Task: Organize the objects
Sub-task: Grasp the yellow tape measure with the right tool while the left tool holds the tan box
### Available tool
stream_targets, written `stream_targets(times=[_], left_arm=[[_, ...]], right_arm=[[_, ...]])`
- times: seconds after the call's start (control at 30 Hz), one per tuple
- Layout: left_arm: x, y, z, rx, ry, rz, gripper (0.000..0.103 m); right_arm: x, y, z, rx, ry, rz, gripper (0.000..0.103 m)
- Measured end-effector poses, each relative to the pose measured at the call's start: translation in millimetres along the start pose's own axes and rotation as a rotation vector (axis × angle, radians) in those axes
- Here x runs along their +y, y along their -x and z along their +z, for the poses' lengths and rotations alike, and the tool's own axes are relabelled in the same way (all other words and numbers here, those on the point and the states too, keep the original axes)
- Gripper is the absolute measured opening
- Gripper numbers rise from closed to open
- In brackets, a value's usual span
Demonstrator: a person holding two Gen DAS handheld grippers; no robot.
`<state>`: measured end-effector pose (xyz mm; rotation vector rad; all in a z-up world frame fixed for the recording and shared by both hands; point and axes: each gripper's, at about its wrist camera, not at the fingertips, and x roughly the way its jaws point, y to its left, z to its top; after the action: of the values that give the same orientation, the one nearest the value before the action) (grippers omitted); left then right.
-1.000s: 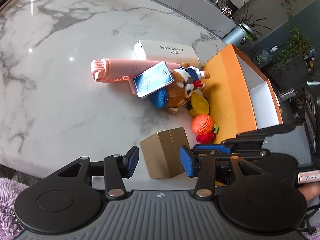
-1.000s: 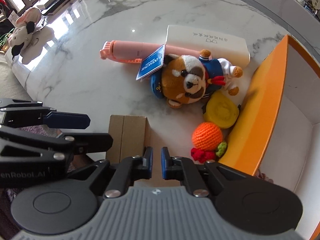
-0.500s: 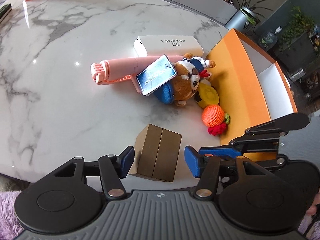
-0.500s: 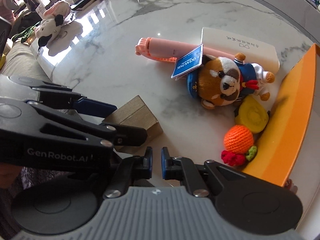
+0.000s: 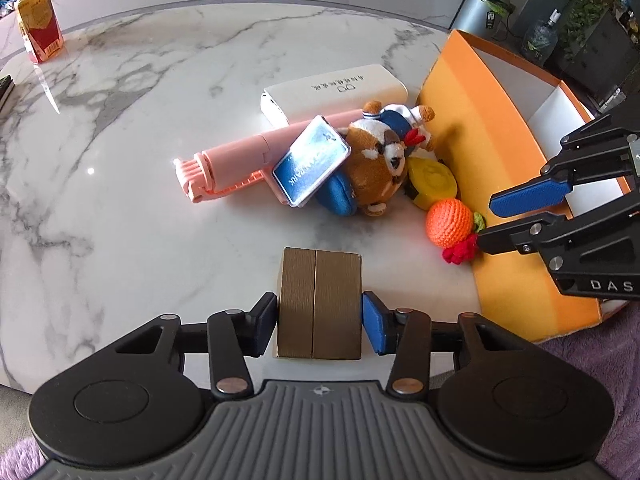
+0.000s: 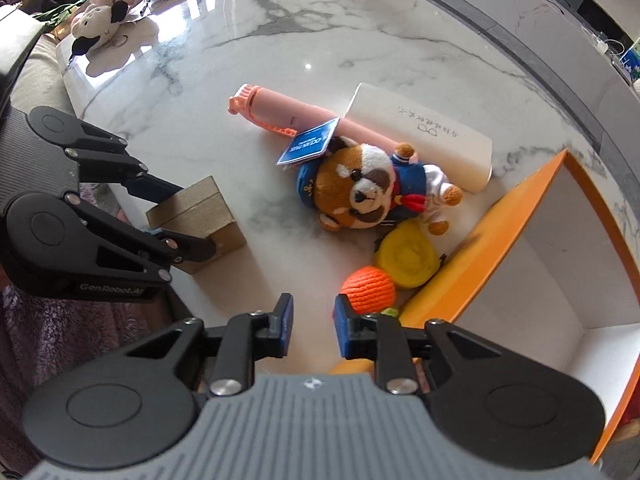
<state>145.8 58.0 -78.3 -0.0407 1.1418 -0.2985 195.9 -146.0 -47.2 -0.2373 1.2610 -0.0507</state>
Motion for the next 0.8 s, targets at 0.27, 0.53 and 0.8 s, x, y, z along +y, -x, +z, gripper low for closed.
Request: stream_targets(times=[0.27, 0.53, 0.8], left_arm=[[5.1, -2.4, 20.7, -0.060, 0.021, -0.013, 0.053], [1.6, -12.2, 32.7, -0.059, -0.020, -0.012, 0.053], [4.1, -18.3, 37.5, -0.041, -0.019, -0.021, 0.053]], right_arm=[[-14.9, -33.0, 39.8, 0.082, 0.247, -0.060, 0.047], [-26.0, -84.3, 63.6, 0.264, 0.390, -0.070, 0.048], [-35.1, -110.7, 68.4, 0.374, 0.422, -0.037, 0.057]])
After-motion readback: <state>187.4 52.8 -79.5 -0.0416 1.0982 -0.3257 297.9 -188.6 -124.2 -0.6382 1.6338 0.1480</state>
